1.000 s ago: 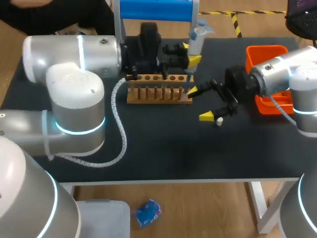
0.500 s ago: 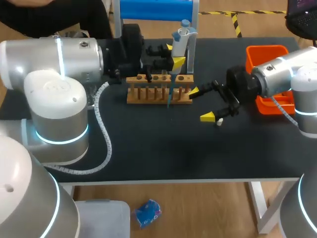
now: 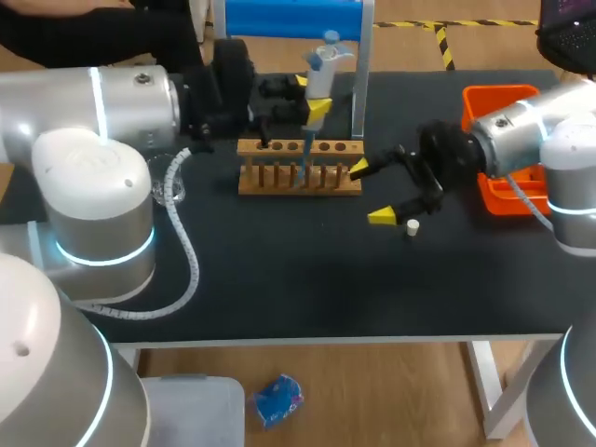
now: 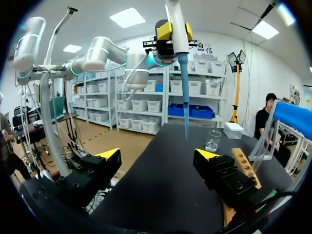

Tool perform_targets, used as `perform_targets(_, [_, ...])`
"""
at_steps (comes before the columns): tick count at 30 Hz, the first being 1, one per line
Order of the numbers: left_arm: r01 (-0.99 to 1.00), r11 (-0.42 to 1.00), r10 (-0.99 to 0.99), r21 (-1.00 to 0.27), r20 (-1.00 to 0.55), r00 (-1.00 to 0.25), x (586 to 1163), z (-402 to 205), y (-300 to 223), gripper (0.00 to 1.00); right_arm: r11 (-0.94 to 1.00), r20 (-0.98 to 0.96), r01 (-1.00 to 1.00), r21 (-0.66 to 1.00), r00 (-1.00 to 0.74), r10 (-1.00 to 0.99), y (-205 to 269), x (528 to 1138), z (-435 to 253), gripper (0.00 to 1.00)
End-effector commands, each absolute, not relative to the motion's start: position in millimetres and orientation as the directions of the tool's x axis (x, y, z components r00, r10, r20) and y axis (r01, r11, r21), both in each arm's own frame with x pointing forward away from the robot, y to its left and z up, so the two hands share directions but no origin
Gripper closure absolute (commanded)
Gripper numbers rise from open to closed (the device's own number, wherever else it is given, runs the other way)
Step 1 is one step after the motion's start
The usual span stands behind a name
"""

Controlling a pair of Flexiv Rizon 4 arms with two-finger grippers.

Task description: Invert the test tube, pick up the pipette, mount the tip to pipette, aspirate from beaker and dispense into the tube, eject the tip, return the pipette, and cap with the stopper.

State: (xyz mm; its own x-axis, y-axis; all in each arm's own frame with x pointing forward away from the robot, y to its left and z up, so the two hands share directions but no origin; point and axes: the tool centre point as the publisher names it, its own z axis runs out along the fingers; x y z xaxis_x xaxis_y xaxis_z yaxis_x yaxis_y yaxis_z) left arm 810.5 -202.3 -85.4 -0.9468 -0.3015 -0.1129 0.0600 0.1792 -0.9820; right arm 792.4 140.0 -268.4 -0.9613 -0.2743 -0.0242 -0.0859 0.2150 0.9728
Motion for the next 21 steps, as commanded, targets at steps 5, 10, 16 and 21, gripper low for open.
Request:
perform_targets(5, [0.068,0.173,-0.344,-0.983,-0.125,-0.931,810.0,-84.8,-120.4,1.0,0.307,-0.065,-0.116,0.945,-0.983,-0.171,189.7,783.8,-260.8,0.0])
perform_targets(10, [0.063,0.178,-0.4,-0.982,-0.131,-0.907,820.0,-83.5,-87.9,1.0,0.333,-0.084,-0.106,0.937,-0.993,-0.08,214.5,783.5,-261.2,0.0])
perform_targets(16, [0.051,0.186,-0.465,-0.981,-0.134,-0.875,830.2,-85.9,-64.0,1.0,0.336,-0.088,-0.101,0.937,-0.995,-0.055,231.8,783.0,-258.3,0.0])
perform_targets(21, [0.051,0.186,-0.465,-0.981,-0.134,-0.875,830.2,-85.9,-64.0,1.0,0.336,-0.088,-0.101,0.937,-0.995,-0.055,231.8,783.0,-258.3,0.0])
